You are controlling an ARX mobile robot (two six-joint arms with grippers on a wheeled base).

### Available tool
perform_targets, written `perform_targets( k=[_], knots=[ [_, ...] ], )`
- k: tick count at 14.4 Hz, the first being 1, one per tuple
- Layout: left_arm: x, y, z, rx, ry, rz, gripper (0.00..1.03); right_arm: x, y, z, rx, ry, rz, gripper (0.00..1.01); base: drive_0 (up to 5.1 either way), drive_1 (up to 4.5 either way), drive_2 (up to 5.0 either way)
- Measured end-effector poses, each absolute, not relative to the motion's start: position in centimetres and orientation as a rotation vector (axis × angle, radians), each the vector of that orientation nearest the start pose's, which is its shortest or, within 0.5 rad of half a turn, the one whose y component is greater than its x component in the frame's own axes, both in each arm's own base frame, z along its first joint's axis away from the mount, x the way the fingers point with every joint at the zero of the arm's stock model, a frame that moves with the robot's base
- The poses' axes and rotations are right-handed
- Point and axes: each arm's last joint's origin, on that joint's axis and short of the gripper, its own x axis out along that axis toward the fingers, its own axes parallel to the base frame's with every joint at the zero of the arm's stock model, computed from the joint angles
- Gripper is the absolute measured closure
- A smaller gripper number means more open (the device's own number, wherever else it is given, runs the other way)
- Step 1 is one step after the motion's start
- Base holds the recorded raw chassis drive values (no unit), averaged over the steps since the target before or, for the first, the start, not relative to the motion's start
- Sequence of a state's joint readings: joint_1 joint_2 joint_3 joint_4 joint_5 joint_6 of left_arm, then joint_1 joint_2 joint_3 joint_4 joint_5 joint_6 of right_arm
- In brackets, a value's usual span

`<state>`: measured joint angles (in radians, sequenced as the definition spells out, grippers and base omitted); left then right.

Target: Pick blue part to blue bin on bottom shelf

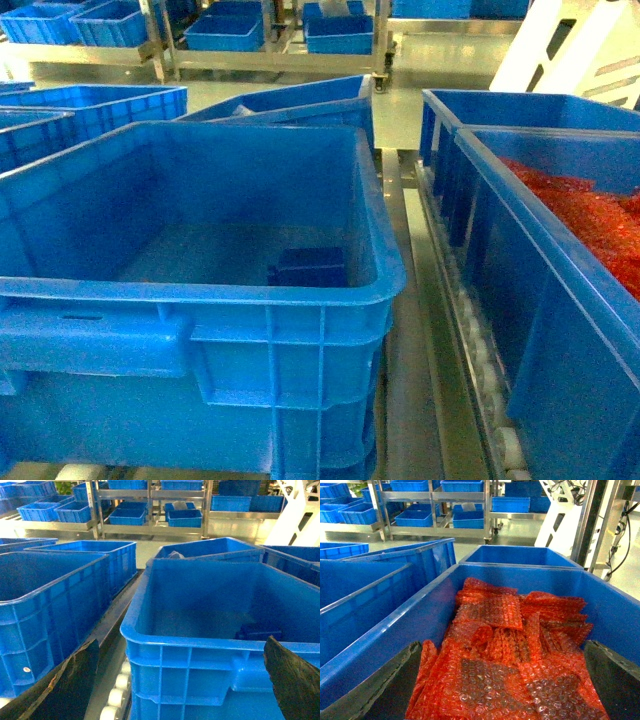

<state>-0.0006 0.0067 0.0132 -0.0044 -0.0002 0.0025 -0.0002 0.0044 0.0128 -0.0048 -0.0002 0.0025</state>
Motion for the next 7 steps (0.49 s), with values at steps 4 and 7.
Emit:
perform_targets(
  k=[4, 7],
  knots=[
    [9.73, -0.01, 16.71, 0.002, -0.002, 0.000, 0.05, 9.72, 0.00, 16.71, 0.002, -0.004, 0.000, 0.03, 0.0, 0.00, 0.0],
    [9.73, -0.01, 16.70, 0.002, -0.002, 0.000, 0.05, 9.72, 0.00, 16.71, 0.002, -0.004, 0.000, 0.03, 0.0, 0.00, 0.0]
  ],
)
